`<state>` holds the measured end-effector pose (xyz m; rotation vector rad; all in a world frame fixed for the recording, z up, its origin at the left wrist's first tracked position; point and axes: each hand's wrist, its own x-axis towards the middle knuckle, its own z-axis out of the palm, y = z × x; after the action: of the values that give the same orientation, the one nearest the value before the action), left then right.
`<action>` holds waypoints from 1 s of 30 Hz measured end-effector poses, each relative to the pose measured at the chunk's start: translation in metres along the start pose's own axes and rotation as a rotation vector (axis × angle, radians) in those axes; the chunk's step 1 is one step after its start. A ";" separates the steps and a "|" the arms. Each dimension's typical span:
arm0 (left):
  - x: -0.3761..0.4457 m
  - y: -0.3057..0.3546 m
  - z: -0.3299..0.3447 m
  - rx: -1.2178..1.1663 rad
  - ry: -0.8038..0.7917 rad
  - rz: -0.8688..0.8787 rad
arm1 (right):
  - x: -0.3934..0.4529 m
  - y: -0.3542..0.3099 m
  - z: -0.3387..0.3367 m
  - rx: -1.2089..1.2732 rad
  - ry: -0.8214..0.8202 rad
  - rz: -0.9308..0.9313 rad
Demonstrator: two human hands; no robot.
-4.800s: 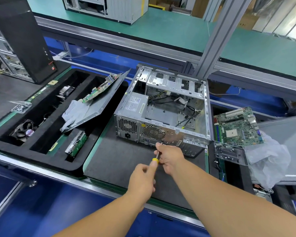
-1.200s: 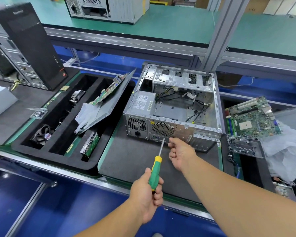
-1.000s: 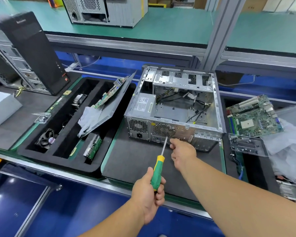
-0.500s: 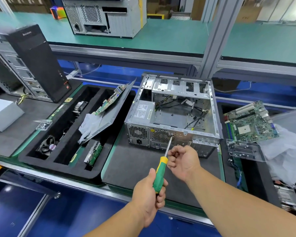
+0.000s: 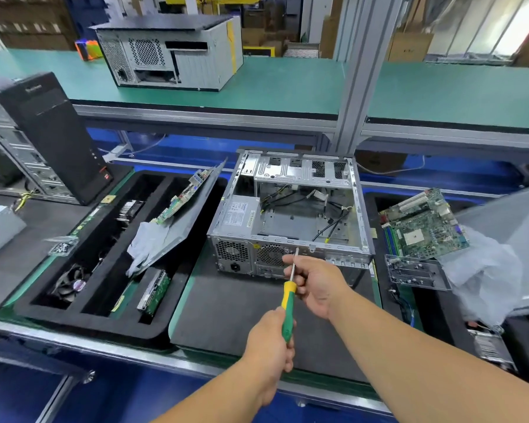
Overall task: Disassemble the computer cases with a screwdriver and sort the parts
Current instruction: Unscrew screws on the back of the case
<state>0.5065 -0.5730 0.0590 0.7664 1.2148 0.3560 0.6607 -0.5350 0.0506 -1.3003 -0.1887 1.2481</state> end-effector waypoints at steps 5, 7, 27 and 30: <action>-0.002 0.000 0.003 0.051 0.006 0.023 | 0.001 -0.001 0.001 -0.017 0.008 -0.001; -0.004 0.000 0.003 0.062 0.001 0.034 | 0.002 -0.001 0.001 -0.024 0.004 -0.003; -0.004 -0.006 0.008 0.421 0.098 0.328 | -0.003 -0.008 0.000 -0.002 -0.029 0.056; -0.010 0.003 0.011 -0.242 -0.214 -0.028 | -0.005 -0.008 0.000 0.044 -0.052 0.113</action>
<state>0.5134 -0.5813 0.0698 0.5627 0.9601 0.3797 0.6636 -0.5367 0.0596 -1.2558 -0.1253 1.3754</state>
